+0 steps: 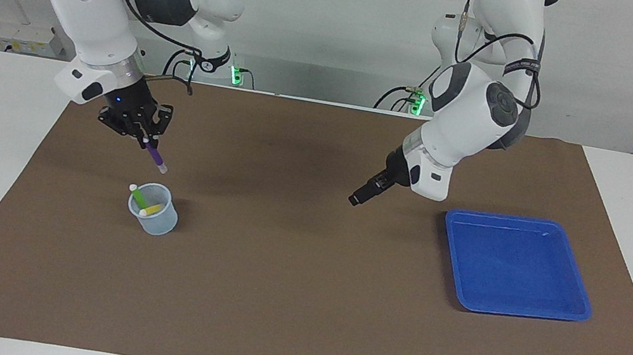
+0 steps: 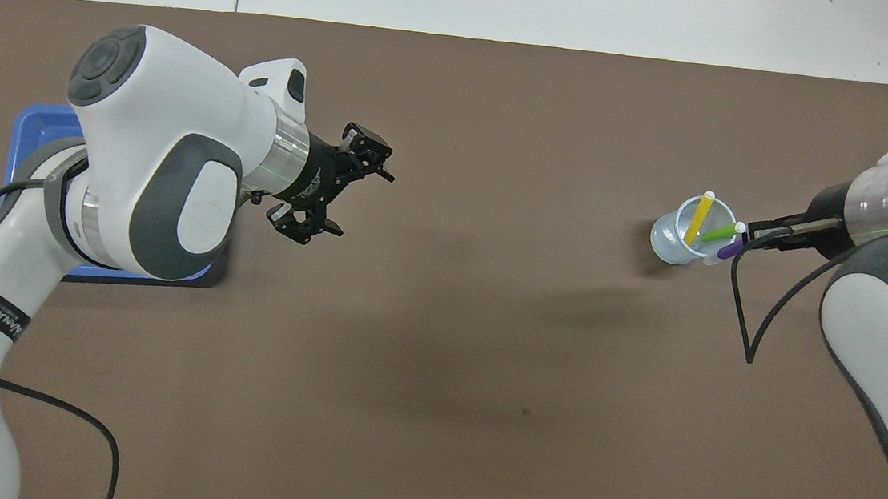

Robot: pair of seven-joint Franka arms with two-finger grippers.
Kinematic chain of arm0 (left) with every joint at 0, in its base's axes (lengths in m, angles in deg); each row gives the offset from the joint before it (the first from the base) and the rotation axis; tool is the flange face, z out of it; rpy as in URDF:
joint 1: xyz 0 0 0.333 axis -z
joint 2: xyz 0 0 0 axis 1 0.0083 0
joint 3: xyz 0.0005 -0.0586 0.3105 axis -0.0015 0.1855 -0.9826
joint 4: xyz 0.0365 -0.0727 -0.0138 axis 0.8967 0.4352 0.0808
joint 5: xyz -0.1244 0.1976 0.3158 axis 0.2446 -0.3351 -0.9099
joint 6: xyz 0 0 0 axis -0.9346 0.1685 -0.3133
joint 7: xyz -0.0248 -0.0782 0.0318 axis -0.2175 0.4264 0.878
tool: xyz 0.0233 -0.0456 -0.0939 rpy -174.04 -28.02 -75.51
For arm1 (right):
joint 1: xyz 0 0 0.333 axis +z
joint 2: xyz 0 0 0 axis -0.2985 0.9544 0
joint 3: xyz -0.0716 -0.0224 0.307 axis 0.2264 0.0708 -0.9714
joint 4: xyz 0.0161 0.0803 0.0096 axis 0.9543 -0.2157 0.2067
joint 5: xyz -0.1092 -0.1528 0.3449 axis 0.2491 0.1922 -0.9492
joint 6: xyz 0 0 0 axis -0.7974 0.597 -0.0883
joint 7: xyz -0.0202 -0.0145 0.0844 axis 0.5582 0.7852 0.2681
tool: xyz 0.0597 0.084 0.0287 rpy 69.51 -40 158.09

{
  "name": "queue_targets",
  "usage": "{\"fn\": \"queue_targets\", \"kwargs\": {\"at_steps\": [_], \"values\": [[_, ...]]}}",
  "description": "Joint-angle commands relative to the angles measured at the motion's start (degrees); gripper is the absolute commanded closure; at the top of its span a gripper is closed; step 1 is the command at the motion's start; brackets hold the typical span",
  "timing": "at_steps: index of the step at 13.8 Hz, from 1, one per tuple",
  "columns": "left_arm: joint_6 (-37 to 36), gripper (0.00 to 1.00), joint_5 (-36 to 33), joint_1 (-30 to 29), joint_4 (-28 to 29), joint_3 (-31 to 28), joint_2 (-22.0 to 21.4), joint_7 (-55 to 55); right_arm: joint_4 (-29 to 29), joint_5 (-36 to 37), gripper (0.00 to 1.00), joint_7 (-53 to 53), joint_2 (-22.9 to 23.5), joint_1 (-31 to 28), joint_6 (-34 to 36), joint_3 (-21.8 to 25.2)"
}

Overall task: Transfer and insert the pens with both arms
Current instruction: 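Insert the purple pen into the cup while the left gripper withdraws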

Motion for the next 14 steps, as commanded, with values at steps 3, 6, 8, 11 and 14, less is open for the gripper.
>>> {"fn": "queue_targets", "kwargs": {"at_steps": [3, 6, 8, 11, 14], "values": [[-2.94, 0.0, -3.03, -2.39, 0.08, -0.6, -0.94, -4.44, -0.01, 1.31, 1.0, -2.34, 2.38, -1.09, -4.43, -0.8], [-4.26, 0.0, -7.26, -5.55, 0.0, -0.26, -1.46, -11.37, -0.1, 2.53, 1.0, -2.25, 4.49, -0.65, -7.24, -0.8], [-5.84, 0.0, -7.44, -8.09, -0.18, 0.01, -1.82, -12.97, -0.1, 3.07, 1.0, -1.99, 5.37, -0.56, -8.22, -0.88], [-8.74, 0.0, -7.79, -10.74, -0.27, 0.1, -3.4, -18.31, -0.36, 3.07, 1.0, -1.2, 6.08, -0.39, -9.01, -0.97], [-10.94, 0.0, -14.36, -11.1, -0.44, -0.52, -5.85, -24.12, -0.89, 3.07, 1.0, -0.05, 6.17, -0.3, -9.54, -1.06]]}}
